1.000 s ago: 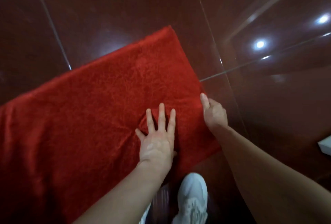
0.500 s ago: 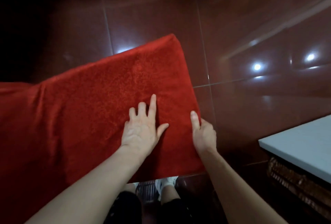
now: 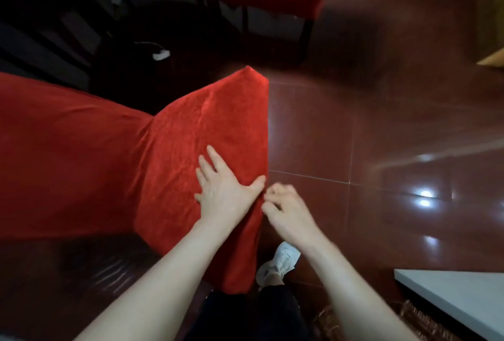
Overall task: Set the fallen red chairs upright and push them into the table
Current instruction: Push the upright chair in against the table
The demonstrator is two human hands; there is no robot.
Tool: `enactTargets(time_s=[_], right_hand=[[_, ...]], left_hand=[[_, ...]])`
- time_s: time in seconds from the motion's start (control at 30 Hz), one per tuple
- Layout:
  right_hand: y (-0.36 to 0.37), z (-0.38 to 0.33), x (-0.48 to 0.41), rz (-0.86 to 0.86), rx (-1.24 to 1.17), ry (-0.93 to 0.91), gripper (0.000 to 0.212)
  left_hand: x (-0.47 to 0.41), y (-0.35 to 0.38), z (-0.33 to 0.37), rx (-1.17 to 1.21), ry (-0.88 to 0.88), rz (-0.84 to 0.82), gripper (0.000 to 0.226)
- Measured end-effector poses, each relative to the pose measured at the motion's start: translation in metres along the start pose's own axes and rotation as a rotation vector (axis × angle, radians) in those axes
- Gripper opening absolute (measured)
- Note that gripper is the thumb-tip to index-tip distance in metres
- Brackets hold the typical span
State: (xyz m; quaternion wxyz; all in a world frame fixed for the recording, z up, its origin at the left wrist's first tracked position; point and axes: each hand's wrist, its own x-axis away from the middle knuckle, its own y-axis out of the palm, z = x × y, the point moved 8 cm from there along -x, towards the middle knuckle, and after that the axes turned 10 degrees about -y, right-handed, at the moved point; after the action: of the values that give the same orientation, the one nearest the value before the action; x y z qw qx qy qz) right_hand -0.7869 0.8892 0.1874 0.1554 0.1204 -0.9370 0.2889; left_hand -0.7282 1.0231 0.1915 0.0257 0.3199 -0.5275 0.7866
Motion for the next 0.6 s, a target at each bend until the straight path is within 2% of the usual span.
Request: enactTargets(time_s=[0.03,0.1,0.13,0.2,0.27,0.37,0.43,0.6], right_hand=[[-0.011,-0.021,-0.010,0.044,0.152,-0.119,0.010],[-0.037,-0.079,-0.033,0.236,0.412,-0.343,0.040],[-0.038,-0.112,-0.048,0.237,0.488,-0.454,0.051],[-0.016,-0.165,-0.082,0.036,0.765,-0.688,0.059],[0.005,-0.193,-0.109,-0.132,0.996,-0.832,0.052],[0.027,-0.243,-0.127,-0.188,1.124,-1.006,0.041],[0.036,-0.273,-0.132,-0.188,1.135,-1.058,0.039],[0.067,-0.340,-0.137,-0.204,1.158,-1.098,0.031]], left_hand=[[-0.001,-0.017,-0.005,0.011,0.011,0.029,0.123],[-0.005,-0.046,-0.014,0.005,0.025,0.043,0.116],[-0.006,-0.060,-0.020,0.008,0.019,0.037,0.114],[-0.008,-0.084,-0.031,0.027,0.013,0.038,0.111],[-0.006,-0.104,-0.040,0.050,0.021,0.069,0.108],[-0.004,-0.134,-0.066,0.013,-0.011,0.093,0.120],[-0.003,-0.151,-0.080,-0.051,-0.032,0.083,0.126],[-0.004,-0.214,-0.118,-0.125,-0.106,0.183,0.096]])
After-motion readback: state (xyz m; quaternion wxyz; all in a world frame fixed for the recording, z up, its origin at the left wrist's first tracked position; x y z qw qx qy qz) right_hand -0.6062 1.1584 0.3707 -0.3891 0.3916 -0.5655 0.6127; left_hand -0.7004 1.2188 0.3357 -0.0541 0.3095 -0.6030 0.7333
